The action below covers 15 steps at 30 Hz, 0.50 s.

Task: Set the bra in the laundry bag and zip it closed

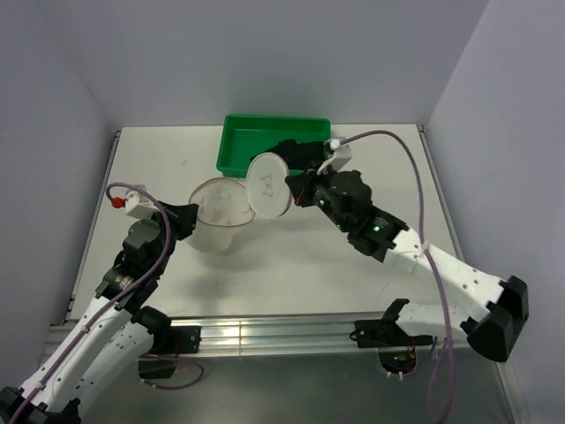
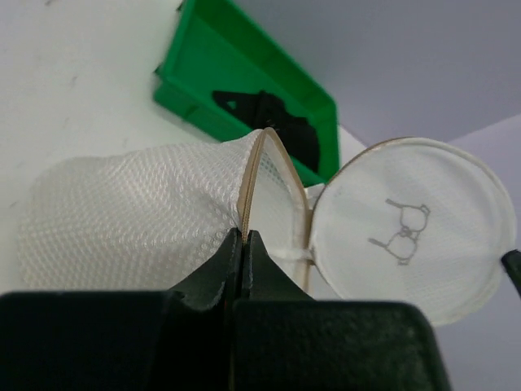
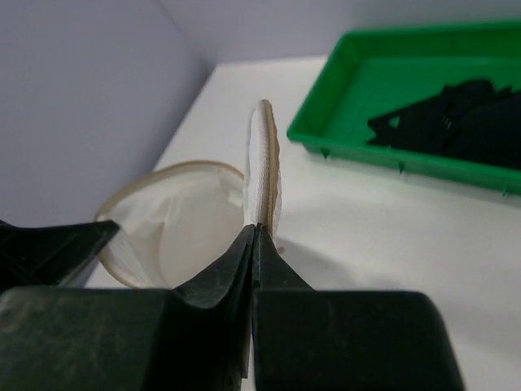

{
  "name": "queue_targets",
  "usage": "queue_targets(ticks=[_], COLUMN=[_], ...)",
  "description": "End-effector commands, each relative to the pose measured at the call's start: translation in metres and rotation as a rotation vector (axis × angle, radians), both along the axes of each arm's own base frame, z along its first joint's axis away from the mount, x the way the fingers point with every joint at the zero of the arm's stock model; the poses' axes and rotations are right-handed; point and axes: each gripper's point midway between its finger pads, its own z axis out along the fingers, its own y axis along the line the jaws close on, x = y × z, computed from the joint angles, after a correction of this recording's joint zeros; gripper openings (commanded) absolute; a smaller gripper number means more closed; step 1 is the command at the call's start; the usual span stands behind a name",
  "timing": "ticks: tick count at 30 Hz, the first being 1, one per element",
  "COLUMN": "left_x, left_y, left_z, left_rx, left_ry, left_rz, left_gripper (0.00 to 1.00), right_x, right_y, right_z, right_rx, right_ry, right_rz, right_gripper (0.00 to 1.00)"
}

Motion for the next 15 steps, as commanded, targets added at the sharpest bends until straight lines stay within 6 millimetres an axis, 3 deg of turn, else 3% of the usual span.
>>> queue_targets(ticks=[1, 2, 3, 4, 5, 6, 7, 8, 10, 12, 13, 15], left_x=[-0.004, -0.006, -0.008, -0.009, -0.011, -0.013, -0.013, -0.014, -0.016, -0.017, -0.018, -0.018], left_y=[0.018, 0.021, 0.024, 0.025, 0.026, 0.028, 0.029, 0.031, 0.033, 0.036, 0.037, 0.037], left_z=[-0.043, -0.053, -0.060, -0.064, -0.062, -0.061, -0.055, -0.040, -0.025, 0.002, 0.017, 0.030], left_rx=[0.051, 0.056, 0.063, 0.062, 0.056, 0.056, 0.053, 0.047, 0.057, 0.048, 0.047, 0.045], left_ry=[0.124, 0.146, 0.171, 0.182, 0.180, 0.181, 0.168, 0.133, 0.106, 0.058, 0.028, 0.006], left_rz=[0.077, 0.085, 0.094, 0.102, 0.105, 0.108, 0.110, 0.113, 0.113, 0.119, 0.115, 0.116], left_gripper=[0.00, 0.09, 0.20, 0.37, 0.72, 0.81, 0.87, 0.91, 0.92, 0.92, 0.92, 0.91], right_x=[0.002, 0.004, 0.007, 0.009, 0.013, 0.015, 0.016, 0.020, 0.022, 0.023, 0.022, 0.018], right_y=[0.021, 0.024, 0.029, 0.031, 0.035, 0.036, 0.035, 0.034, 0.030, 0.020, 0.015, 0.003], right_z=[-0.058, -0.076, -0.082, -0.093, -0.108, -0.114, -0.118, -0.116, -0.107, -0.086, -0.081, -0.063], right_rx=[-0.064, -0.088, -0.073, -0.091, -0.126, -0.149, -0.166, -0.166, -0.150, -0.119, -0.119, -0.094], right_ry=[0.127, 0.163, 0.170, 0.195, 0.228, 0.240, 0.252, 0.253, 0.239, 0.196, 0.181, 0.143], right_rz=[0.052, 0.053, 0.053, 0.052, 0.051, 0.049, 0.041, 0.042, 0.045, 0.029, 0.027, 0.012], right_gripper=[0.00, 0.00, 0.00, 0.00, 0.04, 0.11, 0.20, 0.37, 0.53, 0.63, 0.64, 0.64])
